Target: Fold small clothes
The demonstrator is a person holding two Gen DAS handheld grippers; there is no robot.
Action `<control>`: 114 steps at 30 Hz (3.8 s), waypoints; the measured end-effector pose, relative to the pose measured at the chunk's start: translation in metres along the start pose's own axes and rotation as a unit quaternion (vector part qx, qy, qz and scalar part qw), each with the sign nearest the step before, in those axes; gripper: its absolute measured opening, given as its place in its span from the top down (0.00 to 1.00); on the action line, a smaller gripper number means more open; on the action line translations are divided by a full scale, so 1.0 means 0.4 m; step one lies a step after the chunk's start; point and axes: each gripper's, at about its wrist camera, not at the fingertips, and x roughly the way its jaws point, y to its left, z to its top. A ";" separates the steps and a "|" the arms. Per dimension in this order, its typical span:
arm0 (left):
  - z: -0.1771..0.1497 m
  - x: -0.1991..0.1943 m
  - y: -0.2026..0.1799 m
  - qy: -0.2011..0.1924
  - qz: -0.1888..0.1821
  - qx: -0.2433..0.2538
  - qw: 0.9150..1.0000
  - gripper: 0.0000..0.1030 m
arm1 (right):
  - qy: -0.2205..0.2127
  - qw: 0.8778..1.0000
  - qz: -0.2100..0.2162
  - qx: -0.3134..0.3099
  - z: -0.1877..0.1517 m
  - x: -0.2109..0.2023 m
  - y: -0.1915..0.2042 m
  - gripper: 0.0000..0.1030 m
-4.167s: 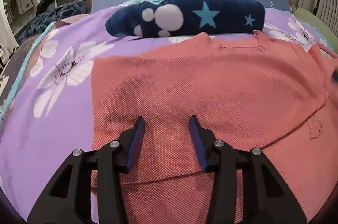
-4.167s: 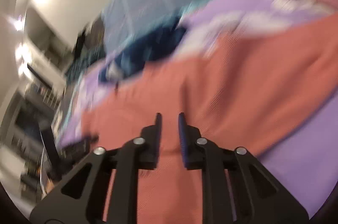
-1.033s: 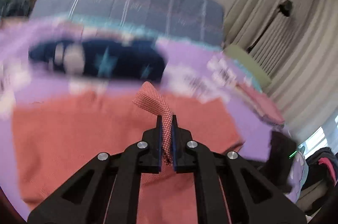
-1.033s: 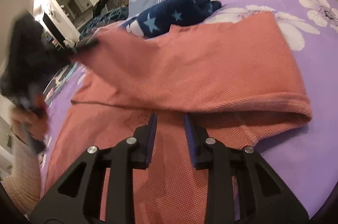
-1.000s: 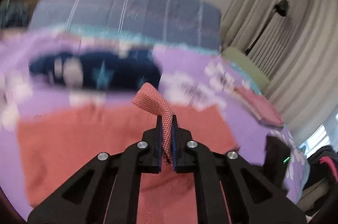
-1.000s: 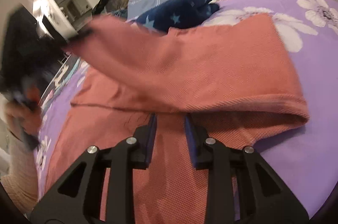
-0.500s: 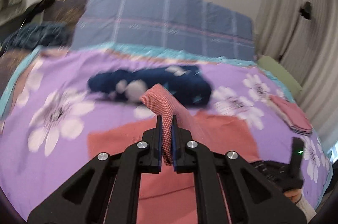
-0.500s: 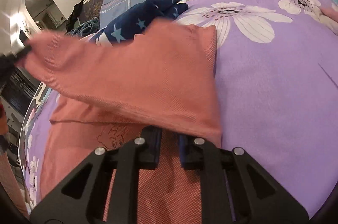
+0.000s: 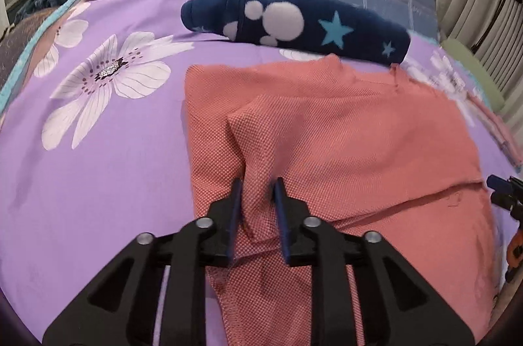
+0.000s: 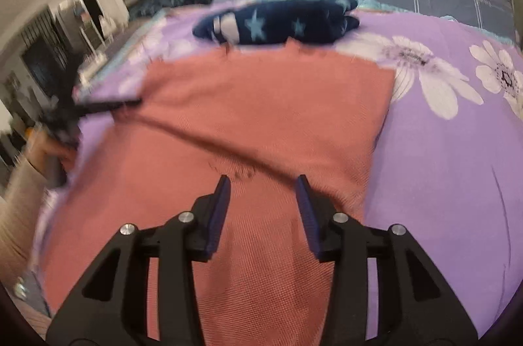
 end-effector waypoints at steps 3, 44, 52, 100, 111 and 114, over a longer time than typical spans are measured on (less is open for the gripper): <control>0.018 -0.016 0.011 -0.021 -0.025 -0.017 0.999 0.52 | -0.039 0.997 0.026 0.063 0.007 -0.031 -0.067 0.58; -0.017 0.040 -0.034 -0.031 0.160 0.036 0.986 0.22 | -0.039 0.990 -0.019 0.132 -0.019 0.061 -0.154 0.52; 0.078 0.016 0.101 -0.044 0.043 -0.027 0.998 0.22 | -0.025 0.980 -0.010 0.199 0.118 0.093 -0.272 0.51; -0.628 -0.387 -0.061 -0.002 -0.100 0.085 0.991 0.34 | -0.022 0.978 0.028 0.205 -0.583 -0.345 0.034 0.76; -0.688 -0.422 -0.057 -0.008 -0.143 0.049 0.988 0.34 | -0.021 0.975 0.081 0.206 -0.638 -0.380 0.087 0.45; -0.676 -0.408 -0.068 -0.012 -0.149 0.049 0.988 0.34 | -0.022 0.979 0.080 0.186 -0.609 -0.352 0.101 0.47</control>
